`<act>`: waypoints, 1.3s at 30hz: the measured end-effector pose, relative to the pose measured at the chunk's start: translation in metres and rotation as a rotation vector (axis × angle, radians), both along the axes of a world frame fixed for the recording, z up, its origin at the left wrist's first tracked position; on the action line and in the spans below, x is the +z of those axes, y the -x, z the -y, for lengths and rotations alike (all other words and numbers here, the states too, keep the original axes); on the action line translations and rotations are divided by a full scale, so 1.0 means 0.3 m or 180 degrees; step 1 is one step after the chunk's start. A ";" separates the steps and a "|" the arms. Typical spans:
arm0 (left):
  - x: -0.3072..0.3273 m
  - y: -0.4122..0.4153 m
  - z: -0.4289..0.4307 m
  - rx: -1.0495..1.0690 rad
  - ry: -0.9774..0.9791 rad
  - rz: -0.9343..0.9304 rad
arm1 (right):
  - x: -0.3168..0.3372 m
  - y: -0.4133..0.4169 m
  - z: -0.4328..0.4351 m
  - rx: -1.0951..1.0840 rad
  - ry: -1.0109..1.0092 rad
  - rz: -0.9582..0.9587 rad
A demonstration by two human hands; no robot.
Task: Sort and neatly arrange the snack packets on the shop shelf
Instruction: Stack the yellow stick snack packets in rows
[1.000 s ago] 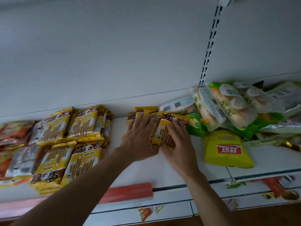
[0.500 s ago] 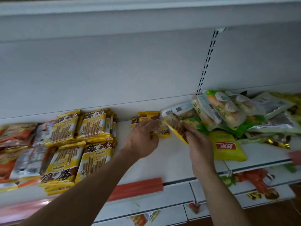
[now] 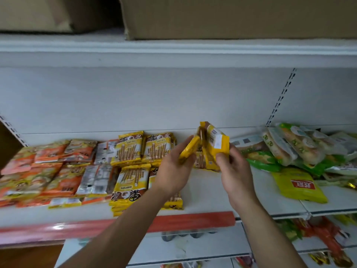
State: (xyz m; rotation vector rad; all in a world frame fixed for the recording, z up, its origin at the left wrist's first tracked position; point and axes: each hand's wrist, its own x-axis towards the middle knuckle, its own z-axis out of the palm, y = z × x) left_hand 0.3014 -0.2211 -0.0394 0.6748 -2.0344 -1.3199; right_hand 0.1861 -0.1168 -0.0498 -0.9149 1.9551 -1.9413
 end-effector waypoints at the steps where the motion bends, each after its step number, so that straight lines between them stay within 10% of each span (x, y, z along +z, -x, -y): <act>1: 0.001 -0.064 0.023 0.0031 0.0145 -0.0057 | -0.001 -0.024 0.012 -0.0002 -0.0018 -0.0048; 13: -0.181 -0.579 0.220 -0.0389 0.1598 0.1569 | -0.197 -0.334 0.086 0.1214 -0.1921 -0.2563; 39: -0.069 -0.492 0.304 -0.0261 0.2256 0.1862 | -0.086 -0.299 0.257 0.0574 -0.2317 -0.2420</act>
